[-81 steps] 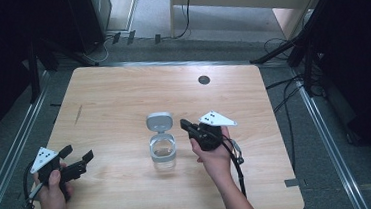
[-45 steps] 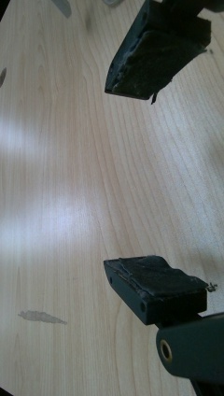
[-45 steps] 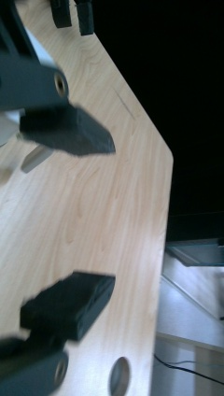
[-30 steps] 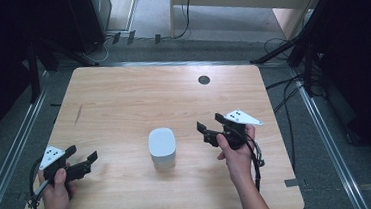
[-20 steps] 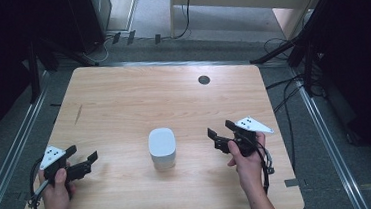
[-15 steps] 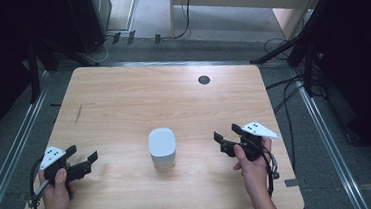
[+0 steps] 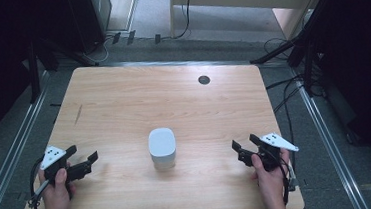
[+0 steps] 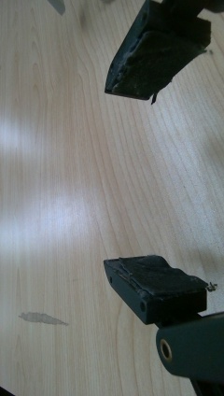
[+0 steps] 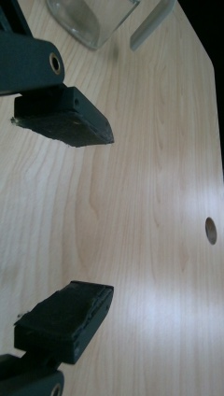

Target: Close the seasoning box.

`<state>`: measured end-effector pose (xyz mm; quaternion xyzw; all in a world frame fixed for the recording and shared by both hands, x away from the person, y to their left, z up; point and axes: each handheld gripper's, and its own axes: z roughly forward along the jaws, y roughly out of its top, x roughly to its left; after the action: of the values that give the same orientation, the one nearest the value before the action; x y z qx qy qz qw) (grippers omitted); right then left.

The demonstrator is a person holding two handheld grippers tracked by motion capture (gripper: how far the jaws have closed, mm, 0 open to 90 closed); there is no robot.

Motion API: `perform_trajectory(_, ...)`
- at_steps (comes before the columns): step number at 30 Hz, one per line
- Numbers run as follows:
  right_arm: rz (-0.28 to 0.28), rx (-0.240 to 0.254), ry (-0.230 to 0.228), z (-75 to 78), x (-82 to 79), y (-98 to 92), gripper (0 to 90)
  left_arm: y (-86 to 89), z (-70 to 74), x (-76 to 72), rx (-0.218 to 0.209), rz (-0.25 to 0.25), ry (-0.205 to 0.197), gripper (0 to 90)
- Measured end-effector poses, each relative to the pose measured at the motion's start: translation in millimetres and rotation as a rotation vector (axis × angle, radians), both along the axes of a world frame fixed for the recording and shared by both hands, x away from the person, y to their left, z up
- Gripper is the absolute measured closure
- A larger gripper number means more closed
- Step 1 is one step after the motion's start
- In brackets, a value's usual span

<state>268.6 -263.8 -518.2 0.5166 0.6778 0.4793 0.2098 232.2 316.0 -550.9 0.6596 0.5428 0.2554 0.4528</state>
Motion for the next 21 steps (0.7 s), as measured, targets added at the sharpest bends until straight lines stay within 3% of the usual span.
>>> perform_trajectory(14,-0.086,-0.011,0.034,-14.6,-22.7,-50.9,23.5,-0.6,0.1,-0.1,0.006,0.0,0.0,13.7)
perform_trajectory(21,-0.123,-0.018,0.039,-19.1,-30.9,-67.7,23.6,-0.5,0.1,-0.2,0.007,0.001,0.0,13.7)
